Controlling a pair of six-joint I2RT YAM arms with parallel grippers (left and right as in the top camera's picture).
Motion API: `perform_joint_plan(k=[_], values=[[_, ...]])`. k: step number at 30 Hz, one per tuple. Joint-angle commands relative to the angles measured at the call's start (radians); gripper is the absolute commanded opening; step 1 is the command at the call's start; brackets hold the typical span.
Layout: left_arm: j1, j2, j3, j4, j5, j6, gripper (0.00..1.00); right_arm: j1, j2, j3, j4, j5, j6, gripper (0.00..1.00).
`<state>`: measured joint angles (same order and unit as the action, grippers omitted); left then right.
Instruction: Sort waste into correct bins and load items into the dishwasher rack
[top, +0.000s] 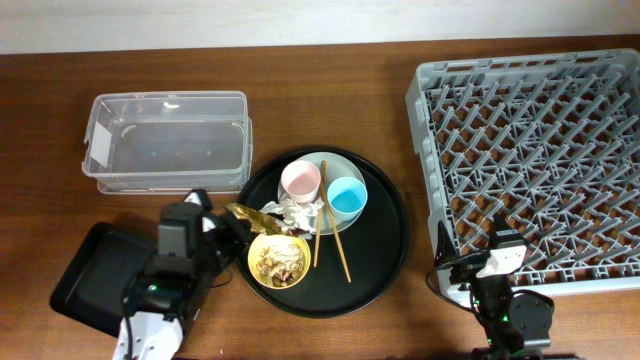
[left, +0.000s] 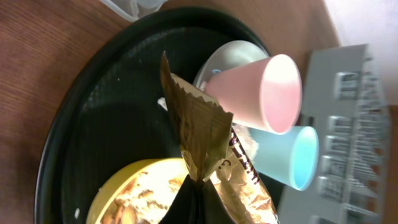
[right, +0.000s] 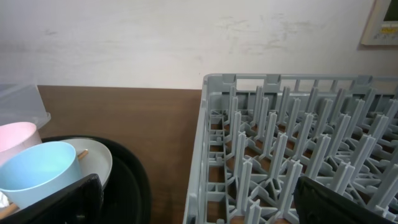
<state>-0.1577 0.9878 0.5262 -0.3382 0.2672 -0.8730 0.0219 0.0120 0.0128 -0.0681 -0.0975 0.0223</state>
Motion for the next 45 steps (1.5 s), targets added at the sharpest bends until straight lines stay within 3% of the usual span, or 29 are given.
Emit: perform_joint_plan(k=[1,2,3,4,5,6,9,12,16,17,18,23,33,37,41,45], values=[[-0.044,0.039,-0.005,0.055,-0.093,0.023,0.21,0.003,-0.006,-0.007,-0.001,0.002,0.002,0.99],[-0.045,0.043,-0.005,0.073,-0.092,0.023,0.26,0.003,-0.006,-0.007,-0.001,0.002,0.002,0.99],[-0.045,0.045,-0.005,0.086,-0.092,0.024,0.38,0.003,-0.006,-0.007,-0.001,0.002,0.002,0.99],[-0.045,0.045,-0.006,0.099,-0.093,0.025,0.60,0.003,-0.006,-0.007,-0.001,0.002,0.002,0.99],[-0.045,0.045,-0.005,0.118,-0.092,0.039,0.75,0.003,-0.006,-0.007,-0.001,0.001,0.002,0.99],[-0.045,0.044,-0.002,0.135,-0.092,0.056,0.84,0.003,-0.006,-0.007,-0.001,0.002,0.002,0.99],[-0.044,0.042,0.065,0.095,-0.100,0.139,0.86,0.003,-0.006,-0.007,-0.001,0.002,0.002,0.99],[-0.040,0.040,0.226,-0.196,-0.247,0.216,0.67,0.003,-0.006,-0.007,-0.001,0.002,0.002,0.99],[-0.040,0.040,0.365,-0.530,-0.436,0.303,0.23,0.003,-0.006,-0.007,-0.001,0.002,0.002,0.99],[-0.040,0.040,0.373,-0.590,-0.482,0.303,0.06,0.003,-0.006,-0.007,-0.001,0.002,0.002,0.99],[-0.040,0.040,0.372,-0.638,-0.515,0.302,0.00,0.003,-0.006,-0.007,-0.001,0.002,0.002,0.99],[-0.040,0.045,0.254,-0.727,-0.545,0.290,0.00,0.003,-0.006,-0.007,-0.001,0.002,0.002,0.99],[-0.037,0.054,0.045,-0.534,-0.544,0.286,0.00,0.003,-0.006,-0.007,-0.001,0.002,0.002,0.99],[-0.003,0.071,0.043,-0.507,-0.536,0.288,0.00,0.003,-0.006,-0.007,-0.001,0.002,0.002,0.99],[0.024,0.143,0.043,-0.367,-0.424,0.390,0.01,0.003,-0.006,-0.007,-0.001,0.002,0.002,0.99],[0.023,0.220,0.044,-0.309,-0.413,0.394,0.03,0.003,-0.006,-0.007,-0.001,0.002,0.002,0.99]])
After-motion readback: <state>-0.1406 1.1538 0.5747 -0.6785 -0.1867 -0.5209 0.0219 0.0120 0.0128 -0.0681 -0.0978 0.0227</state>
